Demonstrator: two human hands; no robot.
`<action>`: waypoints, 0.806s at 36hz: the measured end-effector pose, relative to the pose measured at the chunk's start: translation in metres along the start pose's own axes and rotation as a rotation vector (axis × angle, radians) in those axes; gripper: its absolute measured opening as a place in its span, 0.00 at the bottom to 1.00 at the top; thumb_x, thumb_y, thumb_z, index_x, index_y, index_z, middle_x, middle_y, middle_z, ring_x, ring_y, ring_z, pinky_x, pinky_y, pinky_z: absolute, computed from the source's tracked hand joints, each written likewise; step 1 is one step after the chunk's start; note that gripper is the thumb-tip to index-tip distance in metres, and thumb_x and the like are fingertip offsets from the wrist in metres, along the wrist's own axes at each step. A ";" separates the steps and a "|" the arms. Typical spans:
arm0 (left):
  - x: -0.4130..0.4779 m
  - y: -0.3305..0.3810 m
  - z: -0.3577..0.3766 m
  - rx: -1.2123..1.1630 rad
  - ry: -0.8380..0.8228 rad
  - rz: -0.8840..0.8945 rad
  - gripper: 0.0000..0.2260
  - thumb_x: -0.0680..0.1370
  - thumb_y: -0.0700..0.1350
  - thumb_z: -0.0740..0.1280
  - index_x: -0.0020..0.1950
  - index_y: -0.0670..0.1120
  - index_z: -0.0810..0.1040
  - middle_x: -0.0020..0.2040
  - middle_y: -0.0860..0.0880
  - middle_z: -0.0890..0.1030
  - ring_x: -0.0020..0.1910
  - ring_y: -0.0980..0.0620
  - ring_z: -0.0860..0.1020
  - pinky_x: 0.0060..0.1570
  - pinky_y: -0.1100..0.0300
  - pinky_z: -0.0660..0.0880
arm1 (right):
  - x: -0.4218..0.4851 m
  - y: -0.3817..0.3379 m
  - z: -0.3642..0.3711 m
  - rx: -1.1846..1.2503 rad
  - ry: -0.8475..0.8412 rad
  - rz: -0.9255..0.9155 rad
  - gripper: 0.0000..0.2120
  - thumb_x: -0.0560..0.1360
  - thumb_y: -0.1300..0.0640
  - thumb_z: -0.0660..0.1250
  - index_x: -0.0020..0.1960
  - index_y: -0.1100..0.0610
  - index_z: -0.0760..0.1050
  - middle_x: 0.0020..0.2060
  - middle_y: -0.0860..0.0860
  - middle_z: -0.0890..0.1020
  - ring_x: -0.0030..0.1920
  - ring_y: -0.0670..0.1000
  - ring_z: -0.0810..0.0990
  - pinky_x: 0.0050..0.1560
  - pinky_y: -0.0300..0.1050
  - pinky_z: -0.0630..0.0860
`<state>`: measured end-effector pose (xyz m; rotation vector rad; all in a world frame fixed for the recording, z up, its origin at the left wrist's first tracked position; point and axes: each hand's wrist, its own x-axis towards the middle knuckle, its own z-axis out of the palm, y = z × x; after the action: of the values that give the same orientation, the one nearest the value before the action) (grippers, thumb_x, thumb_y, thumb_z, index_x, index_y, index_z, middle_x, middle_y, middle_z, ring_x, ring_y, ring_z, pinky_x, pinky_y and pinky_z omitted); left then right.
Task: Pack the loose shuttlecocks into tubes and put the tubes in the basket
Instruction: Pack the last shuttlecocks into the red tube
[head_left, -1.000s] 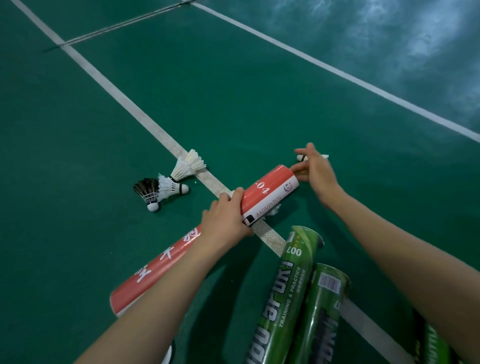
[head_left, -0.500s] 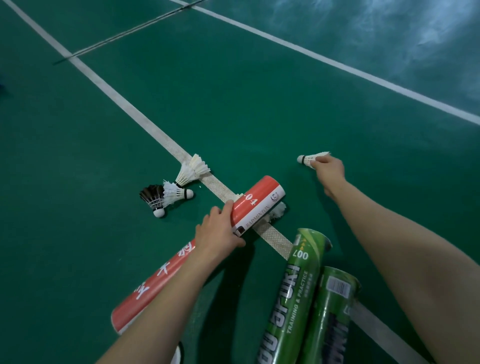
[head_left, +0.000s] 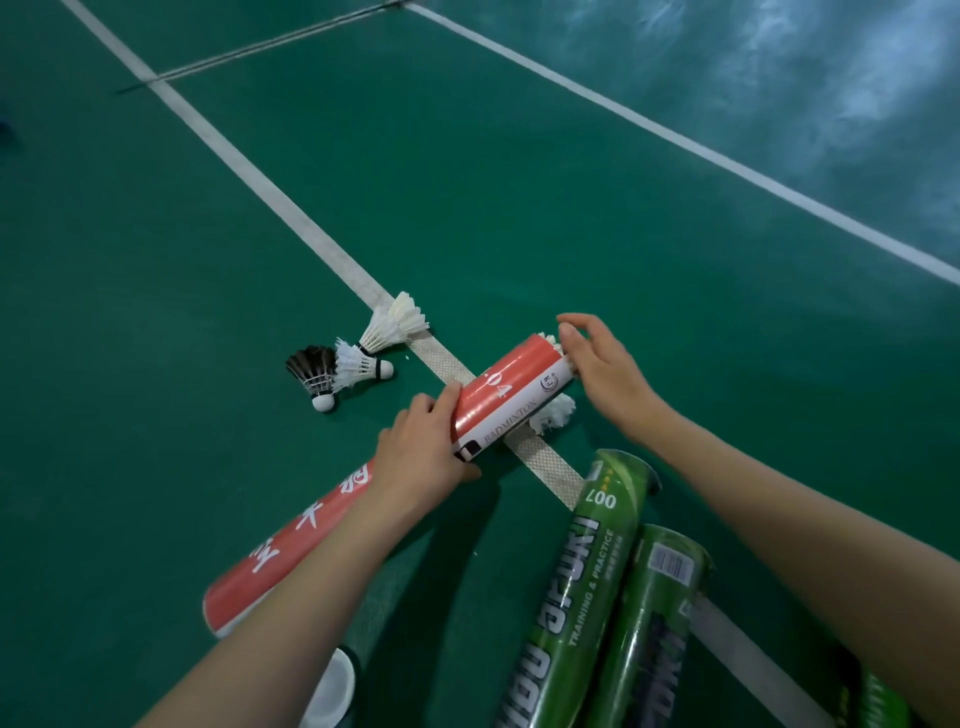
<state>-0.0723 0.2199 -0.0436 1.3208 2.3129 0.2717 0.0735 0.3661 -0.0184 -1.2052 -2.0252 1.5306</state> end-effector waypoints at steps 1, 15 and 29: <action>0.000 -0.001 -0.002 -0.008 0.006 -0.003 0.45 0.66 0.53 0.77 0.76 0.54 0.54 0.61 0.48 0.69 0.58 0.47 0.71 0.58 0.49 0.71 | -0.003 -0.003 0.004 0.010 -0.030 -0.005 0.20 0.83 0.48 0.51 0.71 0.55 0.62 0.46 0.45 0.77 0.47 0.40 0.76 0.47 0.35 0.71; -0.009 -0.026 -0.012 0.111 -0.038 -0.082 0.43 0.66 0.51 0.77 0.74 0.54 0.56 0.58 0.47 0.70 0.57 0.46 0.71 0.58 0.47 0.71 | 0.011 0.020 0.023 0.059 -0.018 0.211 0.21 0.82 0.46 0.54 0.70 0.55 0.66 0.50 0.52 0.80 0.51 0.51 0.79 0.55 0.47 0.76; -0.013 -0.040 -0.003 0.088 -0.123 -0.160 0.44 0.66 0.50 0.78 0.75 0.54 0.55 0.62 0.47 0.70 0.62 0.45 0.70 0.62 0.45 0.69 | 0.021 0.047 0.020 -0.132 0.176 0.297 0.19 0.80 0.48 0.60 0.67 0.56 0.71 0.61 0.50 0.77 0.50 0.48 0.75 0.47 0.40 0.72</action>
<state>-0.0986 0.1876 -0.0531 1.1503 2.3321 0.0359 0.0673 0.3726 -0.0728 -1.6938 -1.9231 1.3718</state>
